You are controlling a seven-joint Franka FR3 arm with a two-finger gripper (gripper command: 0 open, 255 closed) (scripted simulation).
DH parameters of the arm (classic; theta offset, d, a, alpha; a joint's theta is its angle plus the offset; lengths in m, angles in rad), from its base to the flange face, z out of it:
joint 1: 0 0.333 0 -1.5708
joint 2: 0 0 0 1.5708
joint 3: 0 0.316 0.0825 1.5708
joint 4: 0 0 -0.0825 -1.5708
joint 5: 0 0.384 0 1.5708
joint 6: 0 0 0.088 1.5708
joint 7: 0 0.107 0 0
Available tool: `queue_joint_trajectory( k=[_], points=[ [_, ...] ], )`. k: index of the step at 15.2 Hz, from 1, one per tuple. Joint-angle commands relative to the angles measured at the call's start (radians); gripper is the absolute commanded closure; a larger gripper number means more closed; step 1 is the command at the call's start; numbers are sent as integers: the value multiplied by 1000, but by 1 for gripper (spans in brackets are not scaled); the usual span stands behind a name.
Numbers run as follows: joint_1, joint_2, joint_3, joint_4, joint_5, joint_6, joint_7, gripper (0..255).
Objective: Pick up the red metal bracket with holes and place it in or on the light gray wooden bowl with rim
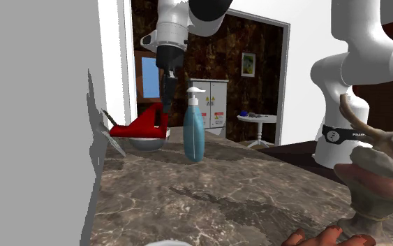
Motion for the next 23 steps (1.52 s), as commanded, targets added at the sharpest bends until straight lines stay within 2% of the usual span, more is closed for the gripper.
queue_joint_trajectory(
  k=[1,3,12,23],
  points=[
    [1,-18,-2,8,-7,-25,5,255],
    [2,-29,-3,19,-12,-46,10,255],
    [-133,66,-69,171,51,-125,-213,255],
    [-326,277,-113,505,139,-281,-440,255]
  ],
)
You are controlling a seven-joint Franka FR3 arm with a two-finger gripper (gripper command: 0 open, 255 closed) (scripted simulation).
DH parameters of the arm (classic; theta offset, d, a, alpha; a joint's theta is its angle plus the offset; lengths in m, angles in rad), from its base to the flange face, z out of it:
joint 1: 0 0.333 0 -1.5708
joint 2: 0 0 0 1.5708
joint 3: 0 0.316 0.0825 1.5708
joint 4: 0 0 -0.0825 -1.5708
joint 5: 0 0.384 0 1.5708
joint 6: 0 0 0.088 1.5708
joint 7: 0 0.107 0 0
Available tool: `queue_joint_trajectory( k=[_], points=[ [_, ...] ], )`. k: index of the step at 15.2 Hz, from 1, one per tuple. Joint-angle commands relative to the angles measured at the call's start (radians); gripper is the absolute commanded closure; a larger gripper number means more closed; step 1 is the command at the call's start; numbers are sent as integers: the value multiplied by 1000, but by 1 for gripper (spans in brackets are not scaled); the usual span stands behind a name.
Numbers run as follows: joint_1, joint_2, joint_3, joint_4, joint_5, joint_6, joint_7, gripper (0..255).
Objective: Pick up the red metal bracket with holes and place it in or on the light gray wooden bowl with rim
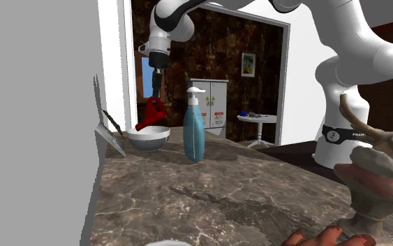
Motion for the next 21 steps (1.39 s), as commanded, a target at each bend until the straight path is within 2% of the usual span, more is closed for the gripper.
queue_joint_trajectory(
  k=[1,17,21],
  points=[
    [-14,17,-1,14,7,1,-17,255],
    [-22,102,22,-77,51,172,-56,255],
    [-22,102,22,-77,51,172,-57,255]
  ],
)
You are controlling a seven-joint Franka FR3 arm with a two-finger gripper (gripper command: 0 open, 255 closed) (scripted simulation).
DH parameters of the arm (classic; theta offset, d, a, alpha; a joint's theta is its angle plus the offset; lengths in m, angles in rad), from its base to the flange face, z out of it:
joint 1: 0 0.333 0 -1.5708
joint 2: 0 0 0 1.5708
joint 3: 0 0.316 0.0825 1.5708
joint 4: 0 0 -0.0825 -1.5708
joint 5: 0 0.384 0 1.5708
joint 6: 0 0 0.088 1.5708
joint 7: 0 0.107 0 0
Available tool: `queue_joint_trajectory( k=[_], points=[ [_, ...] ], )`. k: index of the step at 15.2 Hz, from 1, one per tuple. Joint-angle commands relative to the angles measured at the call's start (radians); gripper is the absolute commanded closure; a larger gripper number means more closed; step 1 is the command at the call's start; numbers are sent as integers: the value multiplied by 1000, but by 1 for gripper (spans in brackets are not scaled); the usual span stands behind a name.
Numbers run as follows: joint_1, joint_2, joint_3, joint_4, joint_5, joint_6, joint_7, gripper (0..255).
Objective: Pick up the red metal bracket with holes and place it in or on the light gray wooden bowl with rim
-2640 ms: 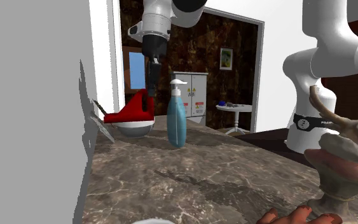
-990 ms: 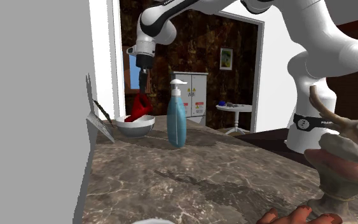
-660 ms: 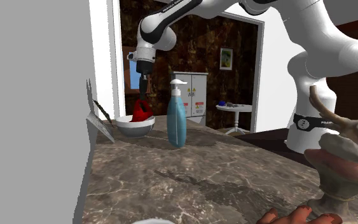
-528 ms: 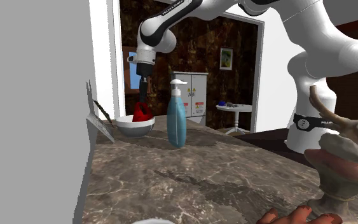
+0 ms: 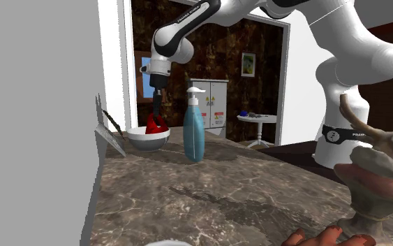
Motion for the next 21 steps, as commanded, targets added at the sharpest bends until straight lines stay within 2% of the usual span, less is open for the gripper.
queue_joint_trajectory(
  k=[1,4,5,10,14,21],
  points=[
    [2,8,3,-3,0,-3,1,255],
    [2,9,2,-3,1,-3,1,255],
    [4,8,3,-3,0,-3,3,0],
    [2,8,2,-3,1,-3,1,0],
    [7,-60,-15,21,-28,-93,18,0],
    [7,-60,-15,21,-28,-93,18,0]
  ],
)
